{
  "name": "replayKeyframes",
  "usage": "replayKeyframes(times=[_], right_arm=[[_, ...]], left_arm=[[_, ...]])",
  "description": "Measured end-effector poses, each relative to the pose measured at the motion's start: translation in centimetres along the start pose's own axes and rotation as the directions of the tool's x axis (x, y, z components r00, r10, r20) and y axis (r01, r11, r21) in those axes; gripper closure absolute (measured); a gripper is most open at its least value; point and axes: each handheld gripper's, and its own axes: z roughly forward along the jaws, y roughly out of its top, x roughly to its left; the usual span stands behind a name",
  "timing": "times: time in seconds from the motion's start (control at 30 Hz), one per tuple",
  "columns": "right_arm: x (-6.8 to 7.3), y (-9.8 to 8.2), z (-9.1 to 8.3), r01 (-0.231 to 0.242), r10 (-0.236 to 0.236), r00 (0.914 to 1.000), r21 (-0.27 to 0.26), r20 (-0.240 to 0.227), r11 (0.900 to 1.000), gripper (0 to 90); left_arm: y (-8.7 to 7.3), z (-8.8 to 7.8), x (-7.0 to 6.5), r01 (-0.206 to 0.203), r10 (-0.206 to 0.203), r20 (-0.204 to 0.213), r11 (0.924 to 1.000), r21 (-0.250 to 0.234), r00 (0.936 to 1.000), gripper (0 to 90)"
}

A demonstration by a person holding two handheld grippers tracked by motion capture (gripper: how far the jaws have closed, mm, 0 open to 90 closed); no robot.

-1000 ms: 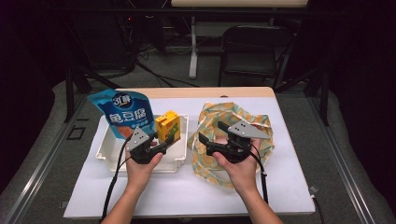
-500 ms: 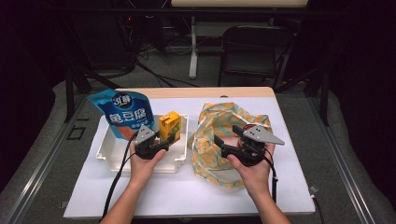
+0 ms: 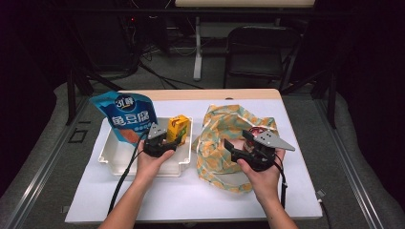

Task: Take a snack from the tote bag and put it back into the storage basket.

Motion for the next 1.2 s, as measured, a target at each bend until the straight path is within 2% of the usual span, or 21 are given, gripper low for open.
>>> replayKeyframes(times=[0.07, 0.2, 0.33, 0.5, 0.57, 0.63, 0.73, 0.8, 0.83, 0.87, 0.93, 1.07, 1.13, 1.2], right_arm=[[0.0, -0.1, 0.0, 0.001, -0.001, 1.0000, 0.000, -0.001, 1.000, 23.4], [0.1, -0.2, 0.0, 0.004, -0.004, 1.0000, -0.002, 0.002, 1.000, 23.7], [0.1, -0.3, 0.0, 0.006, -0.006, 1.0000, 0.002, 0.004, 1.000, 23.8], [-0.2, -0.4, -0.2, 0.001, -0.001, 0.9999, -0.005, 0.015, 1.000, 24.1], [-0.4, -0.4, -0.3, -0.001, 0.001, 0.9999, -0.004, 0.015, 1.000, 24.0], [-0.4, -0.5, -0.3, 0.002, -0.002, 1.0000, 0.000, 0.010, 1.000, 24.0], [-0.4, -0.5, -0.2, 0.006, -0.006, 1.0000, 0.009, 0.003, 1.000, 23.9], [-0.5, -0.7, -0.1, 0.011, -0.011, 0.9999, 0.016, -0.005, 1.000, 23.6], [-0.5, -0.8, -0.1, 0.014, -0.013, 0.9999, 0.022, -0.007, 1.000, 23.5], [-0.6, -0.9, -0.1, 0.026, -0.026, 0.9996, 0.033, -0.006, 0.999, 23.4], [-0.9, -1.0, -0.2, 0.020, -0.020, 0.9998, 0.045, -0.006, 0.999, 23.4], [-1.4, -1.2, -0.8, 0.035, -0.036, 0.9994, 0.059, 0.005, 0.998, 23.4], [-1.7, -1.5, -1.3, 0.048, -0.049, 0.9988, 0.068, 0.009, 0.997, 23.2], [-2.1, -1.8, -1.7, 0.048, -0.049, 0.9986, 0.069, 0.018, 0.996, 23.2]], left_arm=[[-0.2, 0.3, 0.0, -0.010, 0.010, -0.012, 0.9996, 0.027, 0.9999, 50.8], [-0.3, 0.5, 0.0, -0.025, 0.025, -0.012, 0.9991, 0.035, 0.9996, 50.6], [-0.3, 0.4, 0.0, -0.019, 0.019, -0.012, 0.9987, 0.047, 0.9997, 49.9], [-0.2, 0.1, 0.1, -0.023, 0.024, -0.005, 0.9945, 0.102, 0.9997, 48.1], [-0.3, -0.2, 0.1, -0.046, 0.047, -0.008, 0.9909, 0.126, 0.9988, 47.8], [-0.3, -0.4, 0.0, -0.044, 0.047, -0.015, 0.9893, 0.139, 0.9988, 47.7], [-0.3, -0.8, 0.0, -0.064, 0.067, -0.011, 0.9869, 0.148, 0.9977, 48.0], [-0.3, -1.1, -0.2, -0.089, 0.094, -0.025, 0.9849, 0.149, 0.9953, 48.1], [-0.4, -1.1, -0.2, -0.091, 0.095, -0.024, 0.9855, 0.143, 0.9952, 47.9], [-0.4, -1.3, -0.2, -0.087, 0.092, -0.023, 0.9854, 0.146, 0.9955, 47.9], [-0.5, -1.5, -0.3, -0.091, 0.098, -0.037, 0.9848, 0.148, 0.9945, 45.7], [-1.1, -2.0, -0.3, -0.078, 0.083, -0.019, 0.9793, 0.187, 0.9963, 31.9], [-1.7, -2.4, -0.3, -0.062, 0.068, -0.025, 0.9811, 0.184, 0.9974, 27.7], [-2.0, -3.1, -0.3, -0.018, 0.026, -0.057, 0.9902, 0.138, 0.9980, 27.7]])
